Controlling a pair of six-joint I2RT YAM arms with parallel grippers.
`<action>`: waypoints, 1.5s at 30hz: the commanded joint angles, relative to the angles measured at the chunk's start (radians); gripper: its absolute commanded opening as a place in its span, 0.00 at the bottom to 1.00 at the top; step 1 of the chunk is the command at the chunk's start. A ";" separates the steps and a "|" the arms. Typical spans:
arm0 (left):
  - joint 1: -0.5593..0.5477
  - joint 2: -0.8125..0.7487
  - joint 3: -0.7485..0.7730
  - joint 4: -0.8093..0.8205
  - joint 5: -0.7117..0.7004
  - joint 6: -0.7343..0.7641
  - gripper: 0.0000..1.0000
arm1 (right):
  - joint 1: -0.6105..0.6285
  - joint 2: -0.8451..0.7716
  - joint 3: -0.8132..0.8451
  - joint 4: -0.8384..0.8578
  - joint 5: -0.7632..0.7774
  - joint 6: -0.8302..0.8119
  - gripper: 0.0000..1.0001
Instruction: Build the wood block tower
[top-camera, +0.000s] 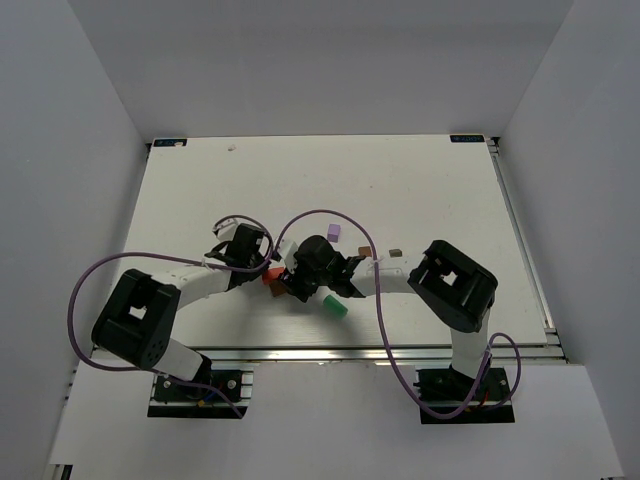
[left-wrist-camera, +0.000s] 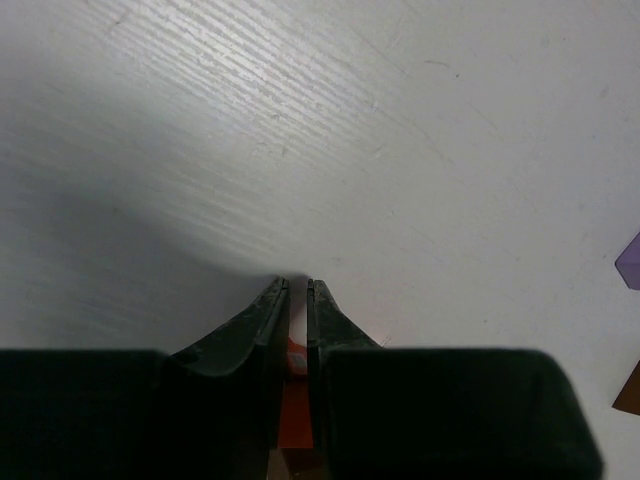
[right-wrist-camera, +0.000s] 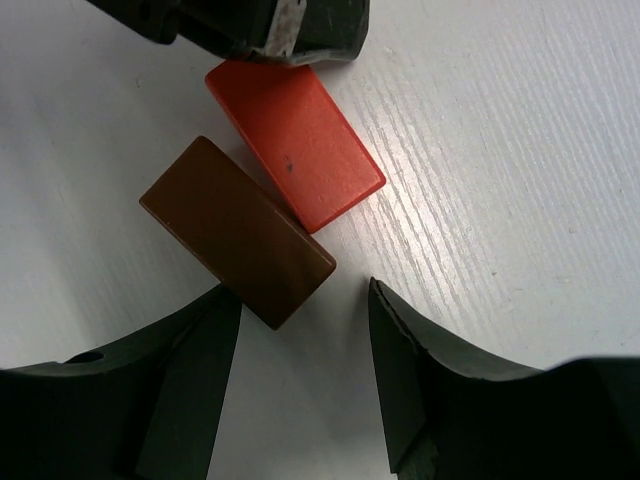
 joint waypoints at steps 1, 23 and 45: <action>-0.015 -0.044 -0.009 -0.060 -0.059 -0.048 0.23 | -0.003 0.003 0.024 0.016 -0.015 0.025 0.59; -0.038 -0.017 -0.003 -0.043 -0.073 -0.075 0.24 | 0.002 -0.004 0.013 0.021 -0.059 -0.029 0.58; -0.075 -0.014 0.011 -0.069 -0.112 -0.092 0.24 | 0.003 -0.006 0.015 0.039 -0.056 -0.011 0.55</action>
